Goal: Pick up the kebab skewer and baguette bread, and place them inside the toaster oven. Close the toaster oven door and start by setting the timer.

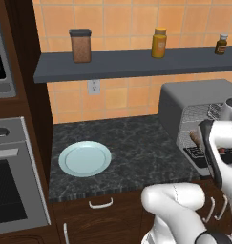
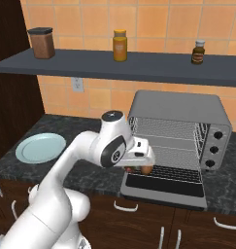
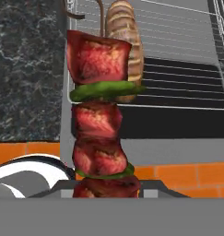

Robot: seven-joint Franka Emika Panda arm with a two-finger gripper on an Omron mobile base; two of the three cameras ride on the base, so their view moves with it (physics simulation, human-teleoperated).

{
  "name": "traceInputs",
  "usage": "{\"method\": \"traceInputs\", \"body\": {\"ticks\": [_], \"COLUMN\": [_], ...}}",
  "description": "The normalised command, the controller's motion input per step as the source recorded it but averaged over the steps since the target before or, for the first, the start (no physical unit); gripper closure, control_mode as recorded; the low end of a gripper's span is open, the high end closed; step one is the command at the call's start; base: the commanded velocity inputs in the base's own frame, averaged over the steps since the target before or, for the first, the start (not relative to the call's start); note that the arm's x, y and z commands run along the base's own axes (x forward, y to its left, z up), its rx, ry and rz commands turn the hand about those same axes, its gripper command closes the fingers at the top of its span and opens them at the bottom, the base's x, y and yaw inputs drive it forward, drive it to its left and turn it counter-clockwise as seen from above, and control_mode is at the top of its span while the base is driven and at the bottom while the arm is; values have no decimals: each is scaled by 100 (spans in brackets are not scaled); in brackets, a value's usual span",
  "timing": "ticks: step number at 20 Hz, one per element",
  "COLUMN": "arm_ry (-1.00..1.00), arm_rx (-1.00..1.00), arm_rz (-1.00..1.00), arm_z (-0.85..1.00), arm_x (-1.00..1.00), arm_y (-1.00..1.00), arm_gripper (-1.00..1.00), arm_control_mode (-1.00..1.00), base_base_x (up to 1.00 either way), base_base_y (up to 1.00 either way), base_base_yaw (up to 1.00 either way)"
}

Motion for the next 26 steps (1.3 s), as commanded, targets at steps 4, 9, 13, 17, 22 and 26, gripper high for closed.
{"method": "traceInputs", "body": {"ticks": [4, 9, 13, 17, 22, 26], "arm_ry": [0, 0, 0, 0, 0, -5], "arm_rx": [0, 0, 7, 7, 4, 0], "arm_rz": [-17, -7, 0, 0, 0, 0], "arm_z": [0, -8, -27, -34, -39, -34], "arm_x": [44, 46, 28, 37, 23, 23], "arm_y": [-100, -83, -49, -26, -3, 0], "arm_gripper": [100, 100, 100, 100, 100, 100], "arm_control_mode": [-100, -100, -100, -100, -100, -100], "base_base_x": [0, 0, 0, 0, 0, 0], "base_base_y": [0, 0, 0, 0, 0, 0], "base_base_yaw": [0, 0, 0, 0, 0, 0]}}
